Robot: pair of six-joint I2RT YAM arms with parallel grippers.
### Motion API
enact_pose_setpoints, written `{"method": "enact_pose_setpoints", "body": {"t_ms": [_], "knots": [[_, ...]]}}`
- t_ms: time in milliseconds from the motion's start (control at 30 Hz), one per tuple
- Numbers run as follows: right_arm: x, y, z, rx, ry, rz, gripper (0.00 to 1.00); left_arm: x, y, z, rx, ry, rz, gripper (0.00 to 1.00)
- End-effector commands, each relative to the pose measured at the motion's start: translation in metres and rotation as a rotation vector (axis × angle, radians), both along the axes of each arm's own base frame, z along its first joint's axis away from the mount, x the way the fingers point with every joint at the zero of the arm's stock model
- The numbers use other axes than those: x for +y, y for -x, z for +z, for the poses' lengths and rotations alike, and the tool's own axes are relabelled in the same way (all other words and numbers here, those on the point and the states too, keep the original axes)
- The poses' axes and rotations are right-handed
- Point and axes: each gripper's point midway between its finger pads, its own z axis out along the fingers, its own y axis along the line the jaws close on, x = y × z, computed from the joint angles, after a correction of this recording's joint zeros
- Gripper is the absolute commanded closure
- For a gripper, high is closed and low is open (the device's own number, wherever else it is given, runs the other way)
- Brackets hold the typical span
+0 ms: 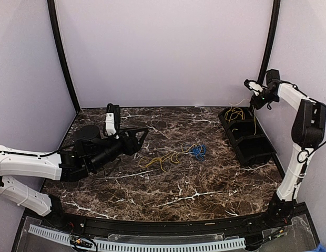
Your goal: Untangle the cables
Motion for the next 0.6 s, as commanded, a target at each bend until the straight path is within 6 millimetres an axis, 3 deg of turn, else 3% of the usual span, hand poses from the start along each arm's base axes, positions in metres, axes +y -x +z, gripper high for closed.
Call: {"method": "enact_pose_setpoints", "body": {"t_ms": [0, 267, 567], "knots": [[0.019, -0.027, -0.002, -0.019, 0.047, 0.001, 1.00, 0.004, 0.000, -0.001, 0.001, 0.022, 0.007, 0.42], [0.029, -0.065, -0.063, 0.084, 0.122, -0.014, 1.00, 0.005, 0.000, -0.007, 0.017, 0.023, 0.007, 0.42], [0.016, -0.075, -0.122, 0.195, 0.207, -0.034, 1.00, 0.008, -0.002, -0.015, 0.028, 0.018, 0.022, 0.42]]}}
